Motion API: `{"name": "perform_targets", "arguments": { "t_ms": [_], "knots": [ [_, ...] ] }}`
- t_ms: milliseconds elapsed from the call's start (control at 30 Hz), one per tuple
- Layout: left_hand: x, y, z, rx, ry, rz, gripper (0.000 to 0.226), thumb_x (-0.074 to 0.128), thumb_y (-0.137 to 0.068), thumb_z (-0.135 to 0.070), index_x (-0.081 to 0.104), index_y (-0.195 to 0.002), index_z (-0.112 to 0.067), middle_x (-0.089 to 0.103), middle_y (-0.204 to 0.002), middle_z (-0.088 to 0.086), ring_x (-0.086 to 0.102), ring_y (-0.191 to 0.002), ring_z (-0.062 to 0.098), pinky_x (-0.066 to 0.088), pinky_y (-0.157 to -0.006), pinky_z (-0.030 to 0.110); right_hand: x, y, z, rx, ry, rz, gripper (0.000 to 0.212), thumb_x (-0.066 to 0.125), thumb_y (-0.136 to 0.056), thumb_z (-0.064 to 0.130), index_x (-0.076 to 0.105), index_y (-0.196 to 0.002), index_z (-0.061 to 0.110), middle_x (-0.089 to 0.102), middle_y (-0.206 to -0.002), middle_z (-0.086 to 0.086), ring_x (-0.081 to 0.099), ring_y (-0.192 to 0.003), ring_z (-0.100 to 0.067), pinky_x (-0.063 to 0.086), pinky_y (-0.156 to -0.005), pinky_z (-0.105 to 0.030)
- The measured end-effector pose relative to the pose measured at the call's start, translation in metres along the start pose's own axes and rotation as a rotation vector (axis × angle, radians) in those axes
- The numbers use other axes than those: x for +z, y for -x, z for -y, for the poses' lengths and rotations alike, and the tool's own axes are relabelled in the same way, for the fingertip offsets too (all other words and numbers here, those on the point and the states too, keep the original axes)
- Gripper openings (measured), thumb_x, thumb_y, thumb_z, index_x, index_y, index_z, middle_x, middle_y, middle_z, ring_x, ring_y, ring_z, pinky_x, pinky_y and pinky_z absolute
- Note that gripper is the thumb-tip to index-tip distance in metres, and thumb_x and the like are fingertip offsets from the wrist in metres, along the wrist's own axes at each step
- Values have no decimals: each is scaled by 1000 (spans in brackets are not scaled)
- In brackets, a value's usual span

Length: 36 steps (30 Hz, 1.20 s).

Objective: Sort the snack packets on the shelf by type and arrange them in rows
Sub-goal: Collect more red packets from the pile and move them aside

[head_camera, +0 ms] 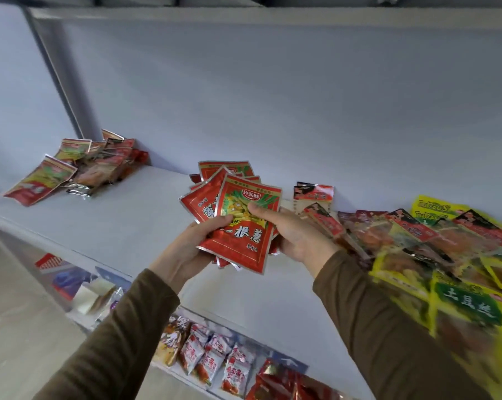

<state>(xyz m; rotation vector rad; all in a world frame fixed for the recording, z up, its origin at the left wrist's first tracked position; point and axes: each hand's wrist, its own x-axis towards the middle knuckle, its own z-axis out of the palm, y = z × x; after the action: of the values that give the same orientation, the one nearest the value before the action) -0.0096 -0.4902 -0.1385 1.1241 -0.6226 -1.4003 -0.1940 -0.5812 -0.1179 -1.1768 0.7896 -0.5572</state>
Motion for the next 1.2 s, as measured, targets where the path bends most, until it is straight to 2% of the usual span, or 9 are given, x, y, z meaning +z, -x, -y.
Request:
{"name": "perform_targets", "arguments": {
  "t_ms": [200,333,467,600,833,967,1000,1067,1200],
  "knots": [
    [-121,4,-54,-65,-195,45,76,92,-69,-33,58,-134,-13,74,-123,11,73,-111,33,58,-94,48,109,-49,-17,-43,-24,-37,55,84,-75,35,63,-123,18,78,-106,-6,77,-92,-24,61,-67,-31],
    [-160,-4,-76,-66,-225,19,70,87,-71,-29,56,-133,-14,77,-117,9,75,-105,30,61,-87,44,152,-74,-33,-103,-65,-127,48,83,-80,35,62,-122,23,78,-107,-2,76,-95,-22,59,-75,-35],
    [-189,-22,-97,-69,-339,-30,71,86,-70,-35,57,-132,-16,78,-113,6,76,-101,29,58,-97,49,183,-105,-44,-136,-109,-208,47,80,-84,36,60,-125,26,77,-108,1,76,-96,-19,59,-74,-32],
    [-210,-49,-110,-39,-378,-84,64,84,-82,-29,53,-137,-19,76,-119,7,75,-104,31,56,-101,52,195,-141,-50,-134,-95,-227,45,77,-87,41,58,-126,31,77,-108,3,76,-95,-18,59,-73,-33],
    [-245,-104,-129,15,-396,-164,60,85,-83,-22,51,-133,-23,76,-115,6,77,-93,30,60,-91,53,217,-207,-51,-79,-114,-246,26,64,-98,32,61,-123,26,78,-103,-1,76,-90,-19,57,-69,-31],
    [-269,-132,-144,56,-360,-188,57,85,-83,-18,50,-127,-27,76,-109,4,79,-79,23,63,-62,35,234,-248,-42,-82,-120,-292,25,67,-96,22,62,-121,23,78,-101,-1,76,-90,-21,57,-70,-33],
    [-274,-138,-148,75,-362,-198,61,85,-83,-18,46,-129,-29,74,-109,3,79,-79,23,62,-60,34,238,-258,-40,-79,-123,-304,25,67,-96,22,62,-121,24,78,-102,-2,76,-90,-21,58,-70,-34],
    [-285,-151,-156,100,-384,-214,70,85,-83,-19,37,-133,-33,70,-111,0,76,-86,26,63,-68,40,247,-278,-38,-78,-136,-329,26,67,-96,23,61,-121,25,78,-102,-2,76,-89,-22,58,-67,-35],
    [-306,-177,-171,118,-436,-183,66,84,-86,-21,42,-136,-29,70,-114,-1,74,-91,23,61,-68,37,264,-315,-37,-78,-171,-376,27,67,-96,29,59,-122,29,78,-98,0,78,-85,-22,60,-63,-35]
  ]
}}
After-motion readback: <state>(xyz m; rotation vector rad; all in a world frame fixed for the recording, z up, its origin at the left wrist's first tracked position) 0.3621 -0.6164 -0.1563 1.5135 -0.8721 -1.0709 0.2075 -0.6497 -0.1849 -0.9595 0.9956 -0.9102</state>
